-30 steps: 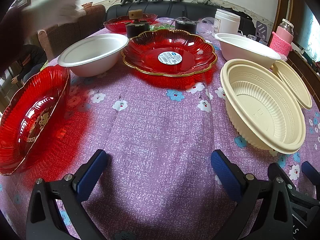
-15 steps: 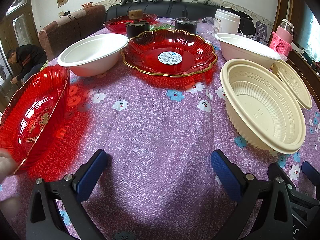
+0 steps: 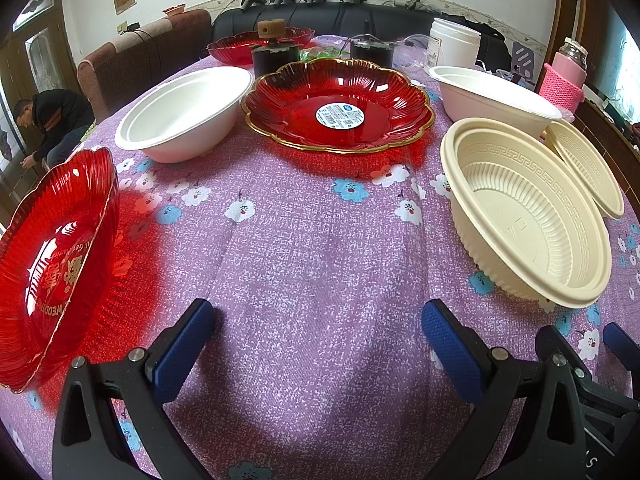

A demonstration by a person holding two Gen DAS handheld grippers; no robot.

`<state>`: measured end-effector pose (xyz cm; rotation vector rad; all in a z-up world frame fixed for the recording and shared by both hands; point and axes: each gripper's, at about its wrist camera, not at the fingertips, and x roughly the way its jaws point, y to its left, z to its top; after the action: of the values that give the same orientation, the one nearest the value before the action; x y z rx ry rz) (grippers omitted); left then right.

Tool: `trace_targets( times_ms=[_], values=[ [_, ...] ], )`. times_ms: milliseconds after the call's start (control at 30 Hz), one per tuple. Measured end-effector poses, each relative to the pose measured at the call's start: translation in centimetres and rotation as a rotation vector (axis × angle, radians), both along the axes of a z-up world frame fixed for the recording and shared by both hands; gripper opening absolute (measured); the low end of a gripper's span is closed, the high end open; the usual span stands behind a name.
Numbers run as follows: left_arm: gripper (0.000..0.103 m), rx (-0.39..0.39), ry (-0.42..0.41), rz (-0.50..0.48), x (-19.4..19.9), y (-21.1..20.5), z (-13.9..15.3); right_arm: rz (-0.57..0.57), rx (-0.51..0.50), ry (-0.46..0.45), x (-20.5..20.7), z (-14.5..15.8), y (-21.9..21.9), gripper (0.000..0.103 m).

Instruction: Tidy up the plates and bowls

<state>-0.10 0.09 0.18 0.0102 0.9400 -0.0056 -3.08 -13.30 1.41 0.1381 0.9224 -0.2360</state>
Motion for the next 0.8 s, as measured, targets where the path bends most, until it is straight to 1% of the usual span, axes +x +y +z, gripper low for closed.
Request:
trace_targets(
  times_ms=[800],
  values=[
    [0.103, 0.001, 0.01, -0.01, 0.01, 0.02, -0.17, -0.009, 0.003, -0.002, 0.0, -0.05, -0.08, 0.102]
  ],
)
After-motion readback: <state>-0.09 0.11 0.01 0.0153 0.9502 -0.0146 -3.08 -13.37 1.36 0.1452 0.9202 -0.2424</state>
